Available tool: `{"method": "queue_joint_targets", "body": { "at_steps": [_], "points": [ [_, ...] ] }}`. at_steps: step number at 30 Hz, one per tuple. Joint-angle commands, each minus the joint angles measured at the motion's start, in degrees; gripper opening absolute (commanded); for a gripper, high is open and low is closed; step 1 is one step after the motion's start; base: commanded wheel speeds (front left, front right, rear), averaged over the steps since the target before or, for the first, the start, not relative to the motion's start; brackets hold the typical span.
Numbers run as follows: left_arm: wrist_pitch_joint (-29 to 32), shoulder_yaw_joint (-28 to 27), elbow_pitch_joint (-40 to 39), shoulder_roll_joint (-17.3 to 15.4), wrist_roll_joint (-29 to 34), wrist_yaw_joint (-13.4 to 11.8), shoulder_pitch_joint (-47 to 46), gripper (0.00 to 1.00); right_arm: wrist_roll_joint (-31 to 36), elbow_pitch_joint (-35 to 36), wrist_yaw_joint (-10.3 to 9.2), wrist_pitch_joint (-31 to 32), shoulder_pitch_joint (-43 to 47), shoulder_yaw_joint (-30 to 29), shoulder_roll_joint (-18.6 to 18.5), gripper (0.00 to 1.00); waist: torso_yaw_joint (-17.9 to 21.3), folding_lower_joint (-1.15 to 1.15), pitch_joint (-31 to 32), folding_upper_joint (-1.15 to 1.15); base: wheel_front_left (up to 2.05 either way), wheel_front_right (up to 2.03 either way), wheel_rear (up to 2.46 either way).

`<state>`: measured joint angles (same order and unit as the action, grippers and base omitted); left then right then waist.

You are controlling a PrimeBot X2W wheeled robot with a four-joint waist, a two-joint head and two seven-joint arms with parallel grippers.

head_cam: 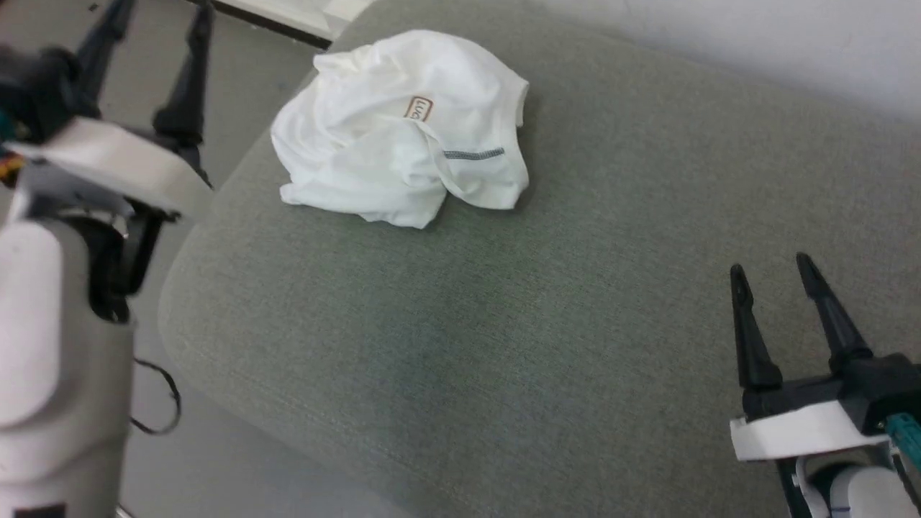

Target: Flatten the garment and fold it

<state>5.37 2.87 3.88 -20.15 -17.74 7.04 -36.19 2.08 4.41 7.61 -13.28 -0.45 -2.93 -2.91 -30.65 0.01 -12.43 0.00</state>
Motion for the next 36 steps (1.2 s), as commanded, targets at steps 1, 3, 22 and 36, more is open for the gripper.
{"method": "queue_joint_targets", "body": {
  "at_steps": [1, 3, 22, 36],
  "points": [
    [0.39, 0.29, 0.55, -0.47, -0.5, 0.35, -1.1, 1.0, 0.5, 0.67, -0.12, 0.18, -1.11, 0.14, 0.03, 1.0, 3.38, -0.01, -4.68, 0.0, 0.0, 0.0, 0.0],
    [2.45, 3.27, 2.82, -3.57, -1.56, 0.4, -4.61, 1.0, 1.49, 2.99, -0.12, 1.35, -2.29, 0.78, 0.03, 1.0, 4.68, -0.01, -6.93, 0.0, 0.0, 0.0, 0.0],
    [17.45, 21.15, 25.55, -13.21, -24.73, 0.44, -19.3, 1.0, 4.01, 15.69, -0.12, 7.48, -6.74, 2.05, 0.03, 1.0, 16.99, -0.01, -21.59, 0.0, 0.0, 0.0, 0.0],
    [23.34, 25.65, 34.52, -12.09, -30.16, 0.45, -21.11, 0.0, 4.14, 18.48, -0.12, 8.51, -6.88, 2.32, 0.03, 1.0, 18.22, -0.01, -24.05, 0.0, 0.0, 0.0, 0.0]
  ]
}}
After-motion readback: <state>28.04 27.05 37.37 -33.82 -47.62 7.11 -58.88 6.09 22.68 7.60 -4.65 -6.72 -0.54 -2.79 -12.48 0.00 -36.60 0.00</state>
